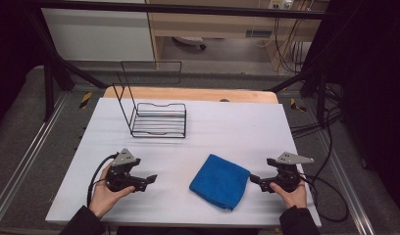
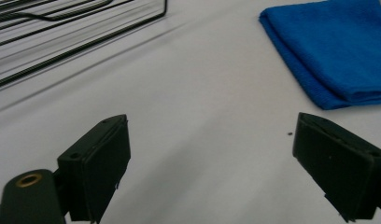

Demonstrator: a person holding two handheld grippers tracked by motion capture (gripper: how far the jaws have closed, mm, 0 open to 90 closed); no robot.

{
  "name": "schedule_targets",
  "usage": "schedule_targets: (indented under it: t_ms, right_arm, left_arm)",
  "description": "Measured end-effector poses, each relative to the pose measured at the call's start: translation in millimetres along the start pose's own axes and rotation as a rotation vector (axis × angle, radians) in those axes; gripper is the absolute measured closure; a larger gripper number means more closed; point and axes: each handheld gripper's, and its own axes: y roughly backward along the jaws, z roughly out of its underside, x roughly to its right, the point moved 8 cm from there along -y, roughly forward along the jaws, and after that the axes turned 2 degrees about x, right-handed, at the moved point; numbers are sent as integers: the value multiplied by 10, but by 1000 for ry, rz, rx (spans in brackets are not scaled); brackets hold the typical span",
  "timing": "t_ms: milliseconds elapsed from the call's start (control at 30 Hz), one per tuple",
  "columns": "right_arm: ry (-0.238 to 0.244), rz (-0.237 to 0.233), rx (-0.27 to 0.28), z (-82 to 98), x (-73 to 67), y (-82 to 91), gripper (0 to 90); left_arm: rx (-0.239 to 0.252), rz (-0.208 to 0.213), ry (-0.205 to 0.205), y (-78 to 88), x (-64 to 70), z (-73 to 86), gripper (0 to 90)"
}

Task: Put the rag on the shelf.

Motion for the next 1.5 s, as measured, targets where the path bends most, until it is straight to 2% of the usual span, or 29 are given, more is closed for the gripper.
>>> schedule_targets:
  t_ms: [200, 300, 500, 567, 600, 633, 733, 867, 1067, 1300, 1433, 1500]
  right_arm:
    - [5, 1, -3, -1, -12, -7, 9]
    - [5, 2, -4, -1, -13, -6, 9]
    - [5, 1, -3, -2, -15, -9, 9]
    - [8, 0, -4, -2, -17, -12, 9]
    - [8, 0, -4, -2, -17, -12, 9]
    - [6, -1, -5, -2, -19, -14, 10]
    - [3, -2, -7, -1, -28, -16, 10]
    - [5, -2, -9, 1, -31, -16, 11]
    - [9, -7, -8, -1, -33, -23, 11]
    - [8, -9, -9, -3, -41, -27, 12]
    - [11, -11, -9, -4, -44, -33, 12]
    - [10, -11, -10, -5, -51, -34, 12]
  left_arm:
    - [-31, 36, -39, -191, 297, -119, 147]
    - [-45, 52, -40, -297, 431, -182, 168]
    - [-57, 88, -20, -490, 666, -285, 247]
    - [-63, 99, -5, -545, 724, -308, 329]
    - [-67, 103, 1, -566, 742, -313, 329]
    - [-73, 111, 12, -595, 770, -317, 378]
    - [-100, 121, 17, -698, 854, -297, 442]
    - [-141, 119, 0, -799, 928, -235, 505]
    - [-176, 121, 8, -892, 988, -132, 594]
    - [-184, 121, 31, -913, 1006, -101, 695]
    - [-185, 122, 47, -908, 1018, -111, 824]
    - [-187, 121, 48, -901, 1016, -115, 849]
